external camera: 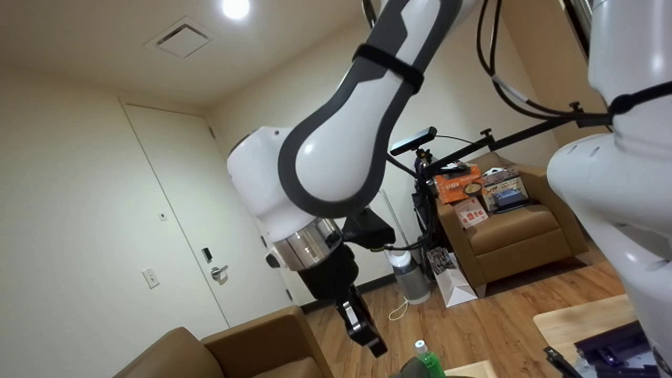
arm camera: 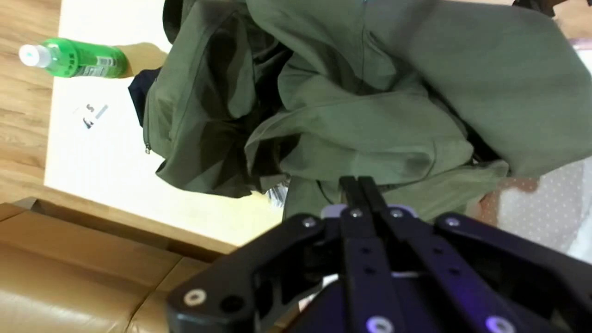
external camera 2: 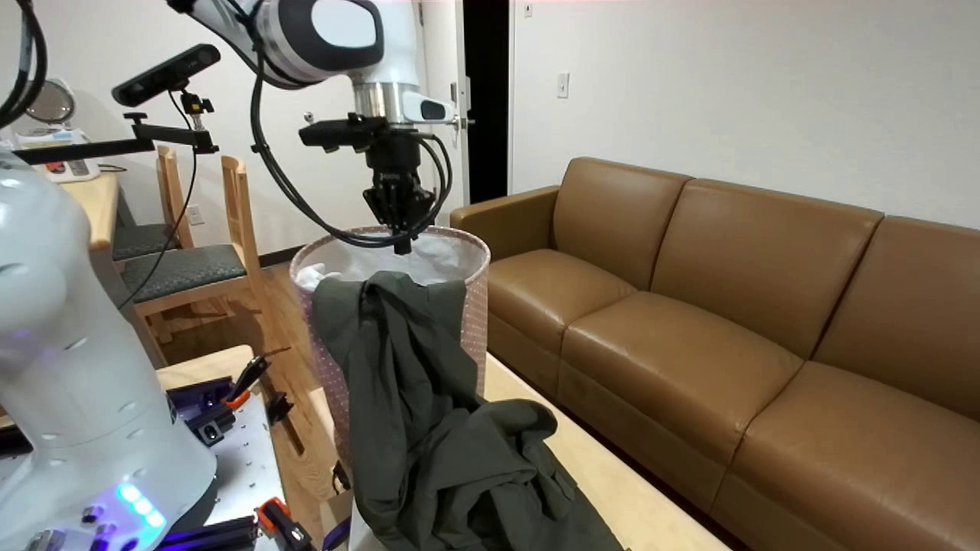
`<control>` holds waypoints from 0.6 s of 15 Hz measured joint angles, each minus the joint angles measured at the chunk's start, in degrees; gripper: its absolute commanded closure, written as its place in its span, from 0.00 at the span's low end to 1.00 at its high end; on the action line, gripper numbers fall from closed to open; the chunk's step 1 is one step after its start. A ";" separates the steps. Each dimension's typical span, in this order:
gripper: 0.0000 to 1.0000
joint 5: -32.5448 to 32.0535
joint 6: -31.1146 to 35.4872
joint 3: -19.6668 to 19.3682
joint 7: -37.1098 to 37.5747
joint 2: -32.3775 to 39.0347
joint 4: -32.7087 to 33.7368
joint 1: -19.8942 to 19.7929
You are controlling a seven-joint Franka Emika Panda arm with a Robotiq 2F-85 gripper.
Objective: Remove three things from the carrier bag and put them on the table
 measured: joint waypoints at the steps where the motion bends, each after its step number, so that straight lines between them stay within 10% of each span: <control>1: 0.61 -0.03 -0.16 0.00 0.00 -1.74 -0.25 0.00; 9: 0.10 -1.12 -1.86 0.34 -4.41 -5.45 -5.98 1.25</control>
